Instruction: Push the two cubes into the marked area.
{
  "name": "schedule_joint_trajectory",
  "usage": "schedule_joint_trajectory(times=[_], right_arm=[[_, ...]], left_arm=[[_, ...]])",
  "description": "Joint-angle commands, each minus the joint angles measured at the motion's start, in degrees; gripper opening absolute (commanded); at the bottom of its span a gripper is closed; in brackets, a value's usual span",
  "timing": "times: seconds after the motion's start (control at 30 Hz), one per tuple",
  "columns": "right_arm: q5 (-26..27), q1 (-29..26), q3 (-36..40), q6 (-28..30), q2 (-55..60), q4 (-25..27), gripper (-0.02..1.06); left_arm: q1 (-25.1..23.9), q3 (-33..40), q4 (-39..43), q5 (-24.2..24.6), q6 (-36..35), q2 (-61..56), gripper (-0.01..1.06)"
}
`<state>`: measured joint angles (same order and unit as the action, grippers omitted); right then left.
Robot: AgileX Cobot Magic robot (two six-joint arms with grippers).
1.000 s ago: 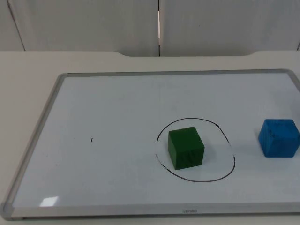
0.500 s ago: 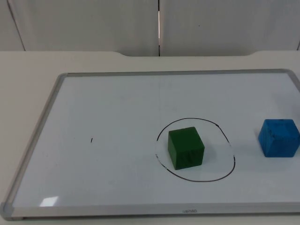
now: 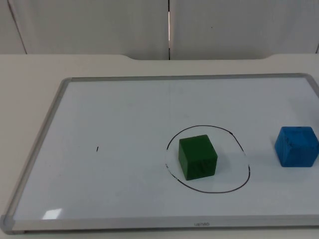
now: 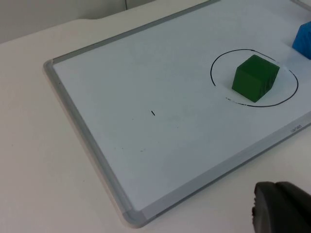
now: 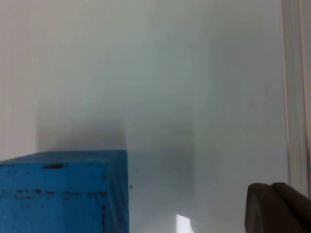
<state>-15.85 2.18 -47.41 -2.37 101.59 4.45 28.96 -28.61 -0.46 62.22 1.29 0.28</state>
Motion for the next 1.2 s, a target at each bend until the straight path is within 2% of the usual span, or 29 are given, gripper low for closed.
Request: schedule_joint_trajectory(times=[0.0,0.07,0.13,0.4,0.53,1.17], right_arm=[[-0.9,1.1,-0.4,0.5,0.1,-0.3,0.0],[-0.9,2.5,-0.4,0.5,0.1,-0.7,0.0],[1.3,3.9,-0.4,-1.0,0.1,-0.7,0.0],[1.6,3.7,-0.4,-2.7,0.1,-1.3,0.0],[3.4,3.7,-0.4,-3.2,1.1,-1.1,0.0],[2.7,6.6,-0.5,-3.2,3.8,1.3,0.0]], left_arm=[[0.3,0.3,-0.1,-0.7,-0.3,-0.3,0.0],[0.3,0.3,-0.1,-0.7,-0.3,-0.3,0.0],[0.3,0.3,-0.1,-0.7,-0.3,-0.3,0.0],[0.3,0.3,-0.1,-0.7,-0.3,-0.3,0.0],[0.3,0.3,-0.1,-0.7,-0.3,-0.3,0.0],[0.3,0.3,-0.1,-0.7,-0.3,-0.3,0.0]])
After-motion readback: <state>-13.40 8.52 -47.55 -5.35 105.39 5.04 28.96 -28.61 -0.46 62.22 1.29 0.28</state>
